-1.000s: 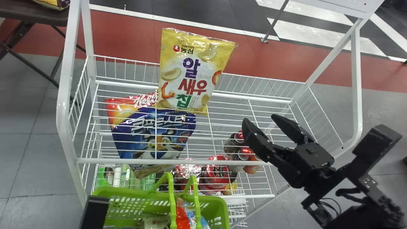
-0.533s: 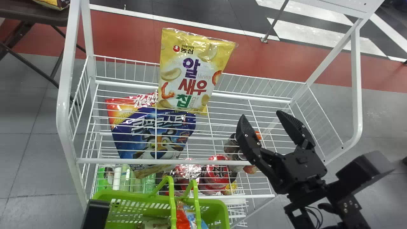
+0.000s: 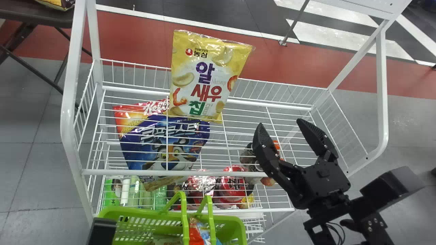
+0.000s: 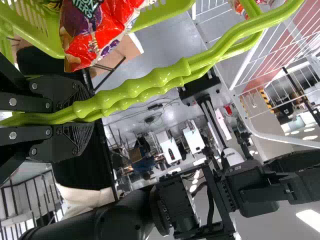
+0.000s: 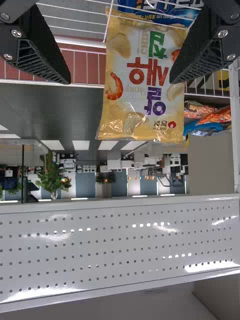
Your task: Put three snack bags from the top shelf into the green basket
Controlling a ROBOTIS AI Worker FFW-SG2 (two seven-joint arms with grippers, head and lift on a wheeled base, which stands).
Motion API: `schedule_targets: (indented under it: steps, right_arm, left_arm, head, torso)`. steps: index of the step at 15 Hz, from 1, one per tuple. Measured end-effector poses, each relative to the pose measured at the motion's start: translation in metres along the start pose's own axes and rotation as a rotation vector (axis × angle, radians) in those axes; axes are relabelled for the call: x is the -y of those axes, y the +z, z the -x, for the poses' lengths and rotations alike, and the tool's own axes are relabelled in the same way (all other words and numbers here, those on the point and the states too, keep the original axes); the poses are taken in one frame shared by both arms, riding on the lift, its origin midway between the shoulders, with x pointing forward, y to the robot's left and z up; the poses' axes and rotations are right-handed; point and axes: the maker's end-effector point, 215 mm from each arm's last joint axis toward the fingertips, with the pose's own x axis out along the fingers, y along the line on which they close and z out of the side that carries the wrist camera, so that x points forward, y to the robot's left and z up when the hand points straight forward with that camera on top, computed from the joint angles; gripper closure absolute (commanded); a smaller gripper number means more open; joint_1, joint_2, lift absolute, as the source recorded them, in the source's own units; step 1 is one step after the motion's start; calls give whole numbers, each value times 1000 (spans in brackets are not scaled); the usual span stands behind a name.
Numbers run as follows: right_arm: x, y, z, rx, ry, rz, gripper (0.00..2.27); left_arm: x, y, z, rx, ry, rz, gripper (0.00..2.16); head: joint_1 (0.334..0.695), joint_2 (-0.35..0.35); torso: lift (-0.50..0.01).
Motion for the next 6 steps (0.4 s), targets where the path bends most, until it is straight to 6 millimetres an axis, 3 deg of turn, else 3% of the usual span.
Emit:
schedule_targets:
  steps: [6]
  right_arm:
    - [-1,3,1,7,1,2,80]
  left_arm:
    - [2,-2,1,4,0,3,2017]
  head:
    - [695,-350]
  torso:
    - [-47]
